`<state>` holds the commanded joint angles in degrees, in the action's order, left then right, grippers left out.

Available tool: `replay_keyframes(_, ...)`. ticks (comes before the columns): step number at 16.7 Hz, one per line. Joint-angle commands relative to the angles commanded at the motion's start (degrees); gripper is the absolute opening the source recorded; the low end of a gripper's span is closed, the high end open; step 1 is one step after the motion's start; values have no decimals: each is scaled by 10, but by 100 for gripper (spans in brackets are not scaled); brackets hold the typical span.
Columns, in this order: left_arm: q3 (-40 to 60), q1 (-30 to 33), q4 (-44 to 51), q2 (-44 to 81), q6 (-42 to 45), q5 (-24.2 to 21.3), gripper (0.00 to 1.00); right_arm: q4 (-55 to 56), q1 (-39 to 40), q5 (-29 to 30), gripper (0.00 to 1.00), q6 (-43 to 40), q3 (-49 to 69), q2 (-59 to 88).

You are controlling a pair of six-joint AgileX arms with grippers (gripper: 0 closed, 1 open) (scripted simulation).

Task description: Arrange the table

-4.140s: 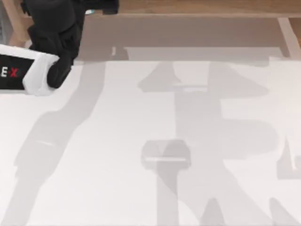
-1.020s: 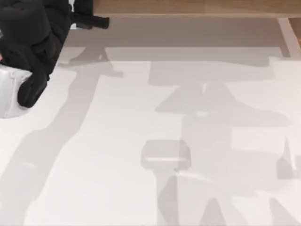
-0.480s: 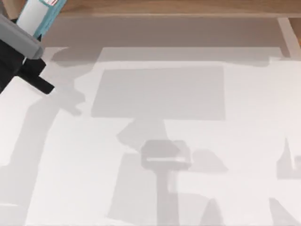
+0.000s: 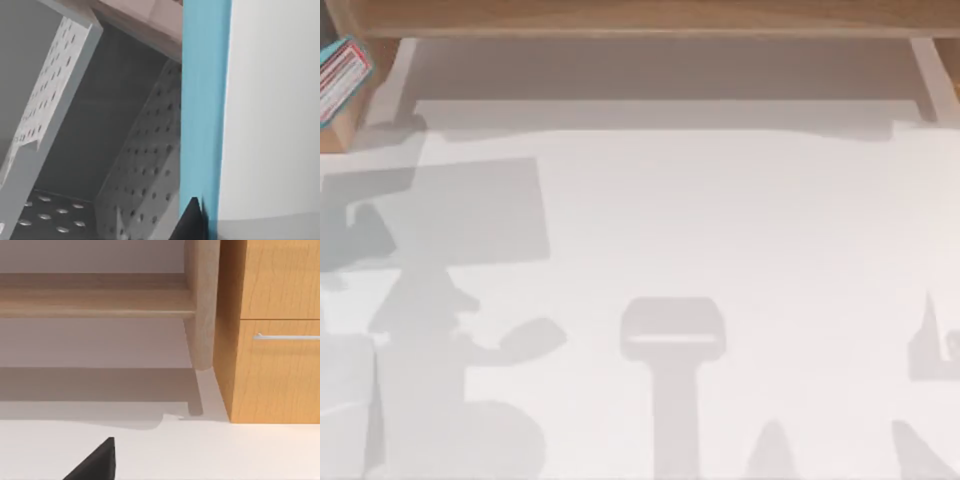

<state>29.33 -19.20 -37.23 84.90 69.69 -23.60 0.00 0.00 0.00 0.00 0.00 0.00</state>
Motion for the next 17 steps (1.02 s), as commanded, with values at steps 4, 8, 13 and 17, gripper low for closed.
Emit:
replay_keyframes(4, 77, -78, 1, 85, 140, -34, 0, 0, 0, 0, 100, 0, 0, 0)
replay_keyframes(8, 177, -103, -6, 176, 244, -58, 0, 0, 0, 0, 100, 0, 0, 0)
replay_keyframes(13, 241, -98, -10, 244, 298, -72, 0, 0, 0, 0, 100, 0, 0, 0)
replay_keyframes(17, 241, -98, -10, 244, 298, -72, 0, 0, 0, 0, 100, 0, 0, 0)
